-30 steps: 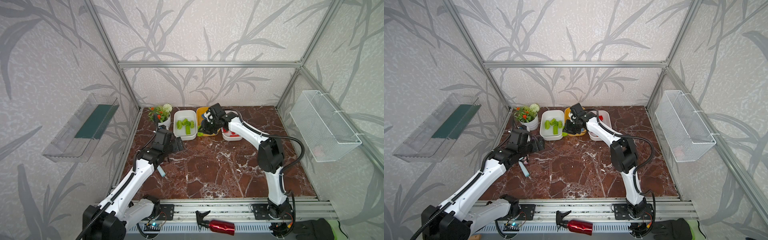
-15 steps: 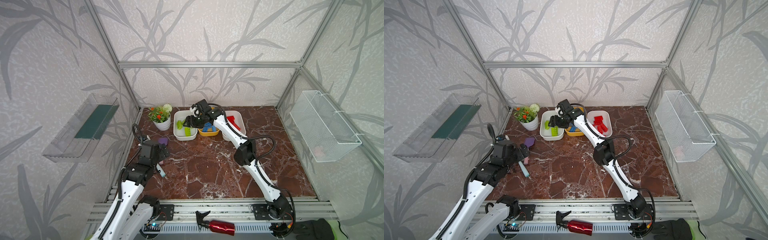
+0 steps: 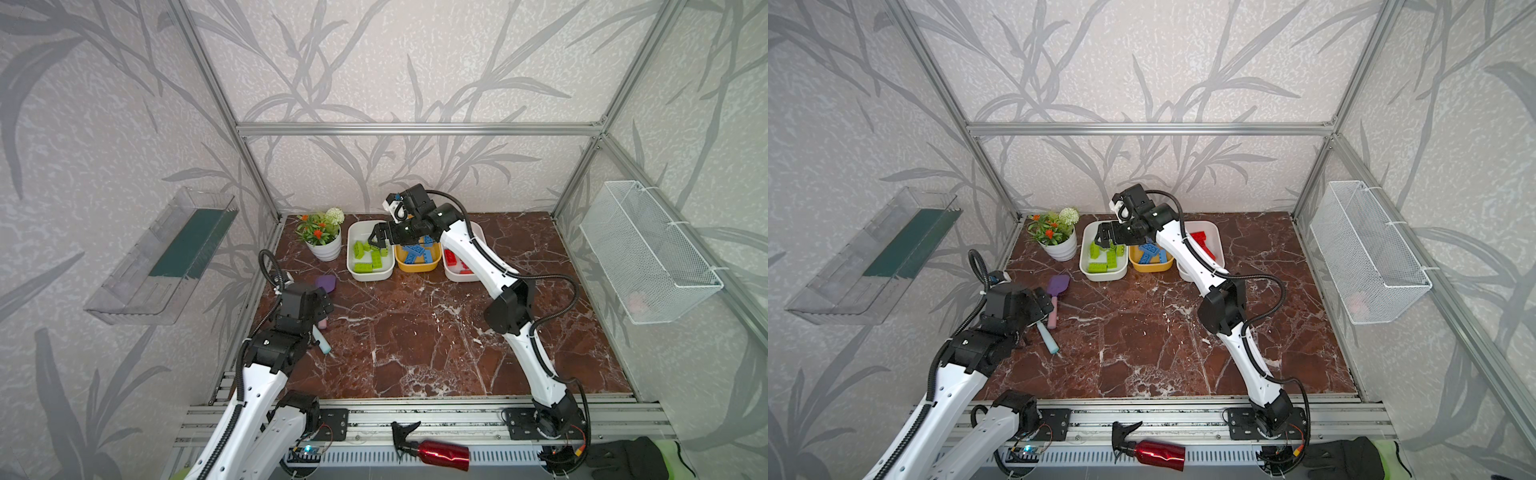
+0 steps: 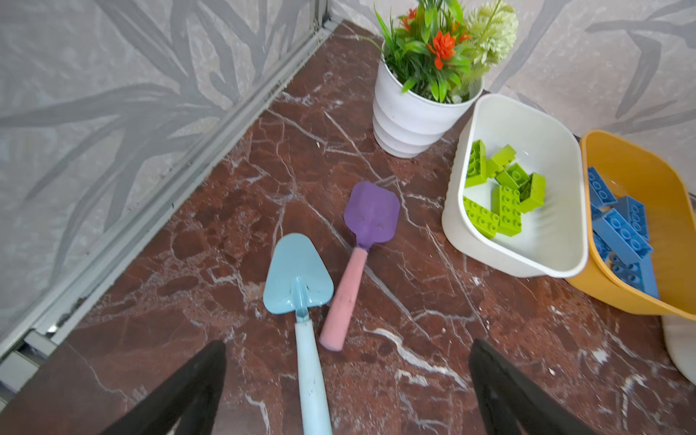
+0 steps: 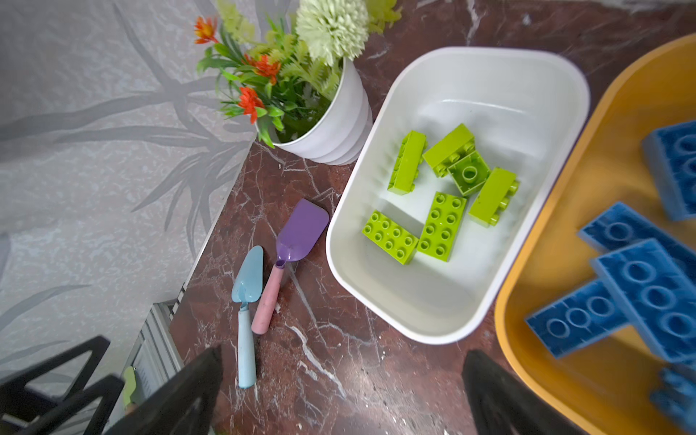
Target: Sort the legos into containers by color
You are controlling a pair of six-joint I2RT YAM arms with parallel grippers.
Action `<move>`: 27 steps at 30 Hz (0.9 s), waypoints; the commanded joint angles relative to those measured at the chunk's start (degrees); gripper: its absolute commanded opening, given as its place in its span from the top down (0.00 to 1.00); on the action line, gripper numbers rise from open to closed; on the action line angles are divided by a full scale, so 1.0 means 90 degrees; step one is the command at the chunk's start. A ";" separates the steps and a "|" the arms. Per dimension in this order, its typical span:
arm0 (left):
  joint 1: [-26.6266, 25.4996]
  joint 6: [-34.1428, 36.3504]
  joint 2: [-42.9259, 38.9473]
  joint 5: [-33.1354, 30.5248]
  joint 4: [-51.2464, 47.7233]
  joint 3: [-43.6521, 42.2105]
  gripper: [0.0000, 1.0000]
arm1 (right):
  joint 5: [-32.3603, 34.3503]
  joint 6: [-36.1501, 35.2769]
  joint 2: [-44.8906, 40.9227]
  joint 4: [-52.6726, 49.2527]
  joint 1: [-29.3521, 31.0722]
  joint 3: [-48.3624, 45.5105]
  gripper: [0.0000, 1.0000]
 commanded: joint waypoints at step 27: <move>0.0129 0.2814 0.1207 -0.0991 0.4886 -0.1926 0.01 | 0.4392 -0.2077 -0.9790 0.5642 -0.1532 -1.2819 0.01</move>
